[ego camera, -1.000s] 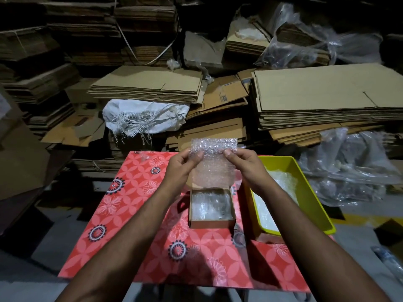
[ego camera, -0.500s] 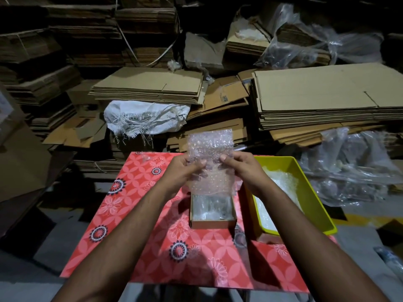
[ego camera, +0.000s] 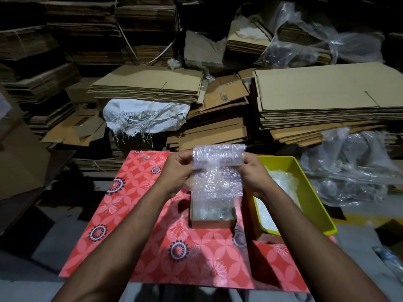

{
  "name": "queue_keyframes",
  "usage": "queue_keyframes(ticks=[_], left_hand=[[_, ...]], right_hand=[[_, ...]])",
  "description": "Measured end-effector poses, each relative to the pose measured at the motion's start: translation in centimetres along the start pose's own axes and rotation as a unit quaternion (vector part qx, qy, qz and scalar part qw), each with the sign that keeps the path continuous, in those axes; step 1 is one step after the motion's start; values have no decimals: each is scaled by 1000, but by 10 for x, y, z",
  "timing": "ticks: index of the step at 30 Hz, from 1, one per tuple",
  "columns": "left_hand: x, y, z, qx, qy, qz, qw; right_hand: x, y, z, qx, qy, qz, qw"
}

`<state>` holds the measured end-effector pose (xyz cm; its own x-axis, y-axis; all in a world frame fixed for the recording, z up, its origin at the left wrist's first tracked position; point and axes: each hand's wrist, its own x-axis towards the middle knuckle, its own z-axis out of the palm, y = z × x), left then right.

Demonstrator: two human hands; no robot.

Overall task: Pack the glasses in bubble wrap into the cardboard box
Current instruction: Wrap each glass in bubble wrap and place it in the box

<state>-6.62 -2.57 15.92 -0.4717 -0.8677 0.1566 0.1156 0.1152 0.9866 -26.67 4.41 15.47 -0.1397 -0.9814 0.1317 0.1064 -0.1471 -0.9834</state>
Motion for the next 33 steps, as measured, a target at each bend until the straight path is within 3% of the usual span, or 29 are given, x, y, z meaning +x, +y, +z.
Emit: queue_keyframes(ticks=[7, 12, 17, 23, 27, 30, 33], left_hand=[[6, -11, -5, -24, -51, -46, 997], [2, -2, 2, -29, 21, -36, 999], [6, -2, 1, -94, 35, -76, 992], [-3, 0, 9, -169, -17, -158, 973], [-5, -1, 11, -95, -42, -148, 984], [-4, -6, 9, -19, -39, -119, 992], [1, -16, 5, -11, -9, -104, 994]], right_hand=[[2, -8, -5, -75, -16, -78, 994], [-2, -6, -14, -46, -76, -29, 996], [3, -4, -11, -146, -34, -78, 986], [4, -10, -7, -165, 25, -72, 983], [7, -7, -11, -179, 20, -78, 981], [6, -3, -8, -132, 23, -40, 990], [6, 1, -10, 51, 84, 42, 994]])
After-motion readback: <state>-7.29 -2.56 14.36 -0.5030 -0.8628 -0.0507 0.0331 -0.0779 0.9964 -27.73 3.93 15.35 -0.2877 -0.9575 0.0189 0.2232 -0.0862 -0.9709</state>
